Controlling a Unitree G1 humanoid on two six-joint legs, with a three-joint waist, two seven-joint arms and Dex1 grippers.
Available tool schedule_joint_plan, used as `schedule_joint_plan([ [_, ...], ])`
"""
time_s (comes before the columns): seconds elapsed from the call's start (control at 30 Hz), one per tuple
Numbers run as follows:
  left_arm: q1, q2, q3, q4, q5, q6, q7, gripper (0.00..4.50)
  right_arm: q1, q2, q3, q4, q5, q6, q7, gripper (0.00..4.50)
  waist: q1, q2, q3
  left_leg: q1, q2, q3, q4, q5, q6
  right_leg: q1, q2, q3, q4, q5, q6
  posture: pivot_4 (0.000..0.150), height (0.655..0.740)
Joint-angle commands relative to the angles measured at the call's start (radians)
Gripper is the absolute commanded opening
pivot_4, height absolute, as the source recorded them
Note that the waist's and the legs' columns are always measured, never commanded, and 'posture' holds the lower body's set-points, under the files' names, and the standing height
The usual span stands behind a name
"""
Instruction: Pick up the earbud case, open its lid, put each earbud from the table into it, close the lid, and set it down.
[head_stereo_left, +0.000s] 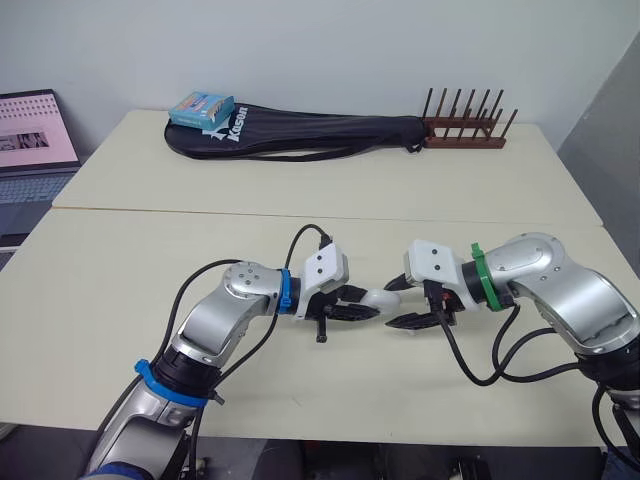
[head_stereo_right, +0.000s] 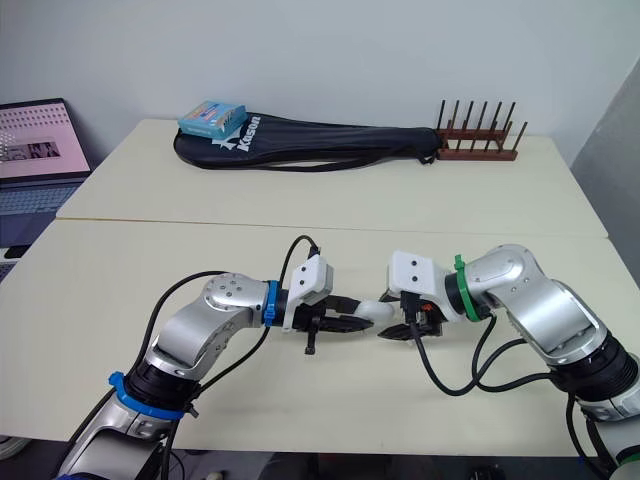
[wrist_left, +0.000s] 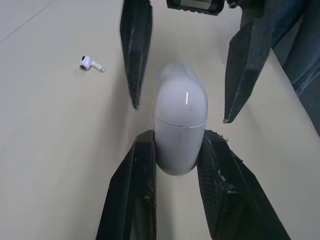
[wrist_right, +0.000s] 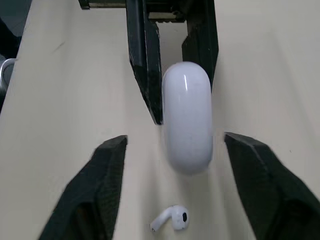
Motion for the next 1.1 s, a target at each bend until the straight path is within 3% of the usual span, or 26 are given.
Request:
schedule_joint_plan([
  [0.03,0.052,0.003,0.047,-0.012,-0.018,-0.052,0.010,0.75,0.005,-0.049,-0.061,-0.017,-0.001,-0.039,0.023,3.89,0.000,0.000,0.000,0.000,0.000,0.000,0.000,0.000,0.000,0.000,0.000,0.000,0.000,0.000,0.000,0.150,0.7157],
  [0.27,0.217,-0.124,0.204,0.028,-0.098,-0.207,0.105,0.75,0.104,-0.143,-0.195,-0.009,-0.005,-0.230,0.046,3.89,0.001,0.000,0.000,0.000,0.000,0.000,0.001,0.000,0.000,0.000,-0.001,0.000,0.000,0.000,0.000,0.150,0.7157],
  [0.47,0.288,-0.166,0.191,-0.027,-0.075,-0.285,0.141,0.75,0.145,-0.137,-0.258,-0.047,0.015,-0.305,0.032,3.89,0.000,0.000,0.000,0.000,0.000,0.000,0.000,0.000,0.000,0.000,-0.001,0.000,0.001,0.000,0.000,0.150,0.7157],
  [0.87,0.261,-0.156,0.133,0.004,-0.037,-0.366,0.109,0.75,-0.027,0.060,-0.099,-0.050,-0.042,-0.155,-0.081,3.89,0.000,0.000,0.000,0.001,0.000,0.000,0.000,0.000,0.000,0.000,0.000,0.001,0.001,0.000,0.000,0.150,0.7157],
  [1.1,0.266,-0.161,0.128,-0.015,-0.045,-0.352,0.119,0.75,-0.070,0.104,-0.064,-0.029,-0.056,-0.125,-0.083,3.89,0.000,0.000,0.000,0.001,0.000,0.000,0.000,0.000,0.000,0.000,-0.001,0.000,0.001,0.000,0.000,0.150,0.7157],
])
